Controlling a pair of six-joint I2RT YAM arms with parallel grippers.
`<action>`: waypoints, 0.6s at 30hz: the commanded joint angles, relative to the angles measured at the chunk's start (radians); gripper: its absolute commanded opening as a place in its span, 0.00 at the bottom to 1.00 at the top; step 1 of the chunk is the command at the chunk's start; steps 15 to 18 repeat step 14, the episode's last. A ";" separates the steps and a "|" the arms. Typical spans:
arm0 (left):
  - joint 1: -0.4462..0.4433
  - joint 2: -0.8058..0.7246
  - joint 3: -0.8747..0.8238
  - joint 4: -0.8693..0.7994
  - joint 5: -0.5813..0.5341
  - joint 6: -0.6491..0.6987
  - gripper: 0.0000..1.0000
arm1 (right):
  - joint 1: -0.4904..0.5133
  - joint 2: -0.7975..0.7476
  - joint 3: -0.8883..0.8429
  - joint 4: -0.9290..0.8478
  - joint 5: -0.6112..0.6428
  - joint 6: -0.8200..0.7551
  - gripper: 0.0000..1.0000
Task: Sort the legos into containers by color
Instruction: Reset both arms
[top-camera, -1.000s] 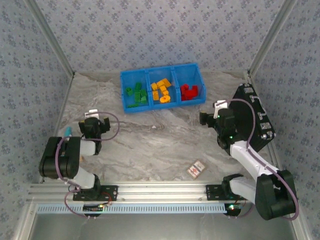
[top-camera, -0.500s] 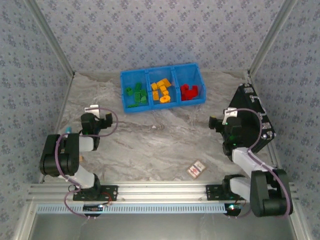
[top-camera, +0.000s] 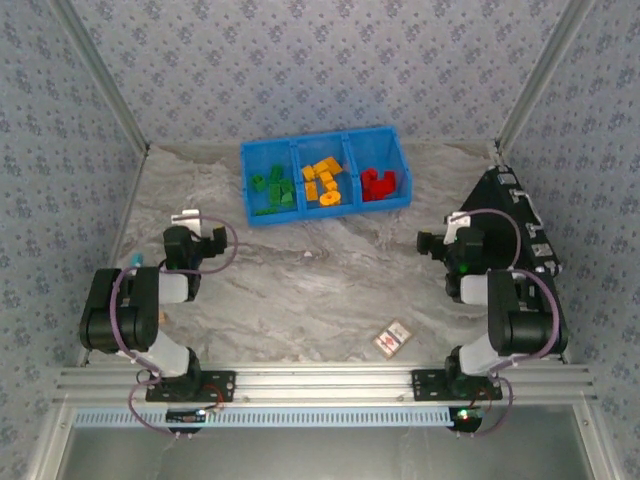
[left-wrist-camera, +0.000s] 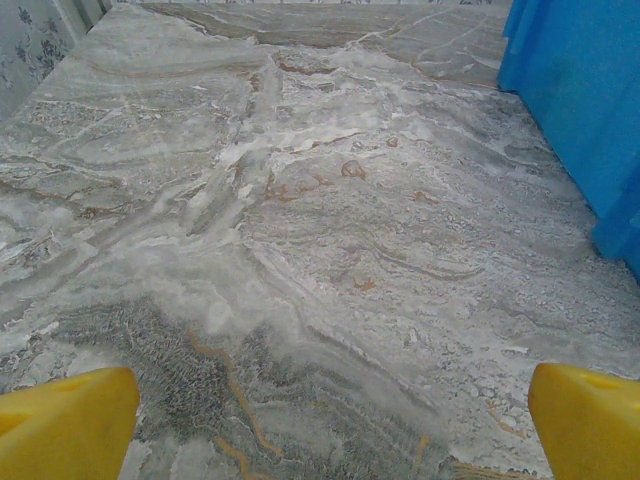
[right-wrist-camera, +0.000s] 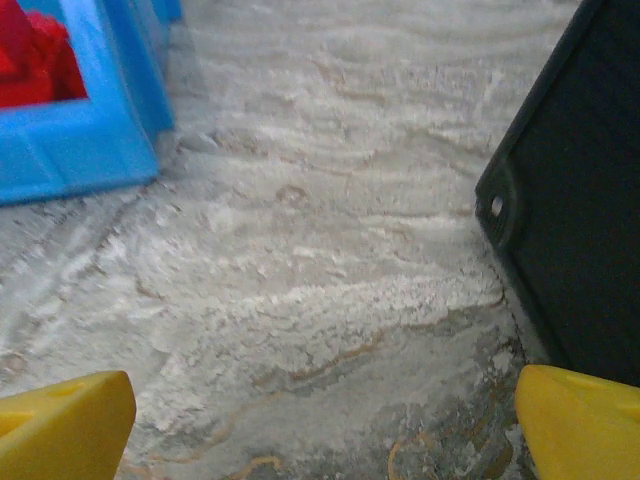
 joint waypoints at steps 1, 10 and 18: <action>-0.003 -0.005 0.015 0.005 0.000 0.012 1.00 | -0.002 0.006 0.016 0.057 -0.021 -0.015 0.99; -0.003 -0.004 0.019 -0.001 -0.001 0.014 1.00 | 0.007 0.002 0.020 0.045 -0.001 -0.021 0.99; -0.002 -0.005 0.015 0.006 0.000 0.012 1.00 | 0.007 0.001 0.020 0.041 -0.001 -0.021 0.99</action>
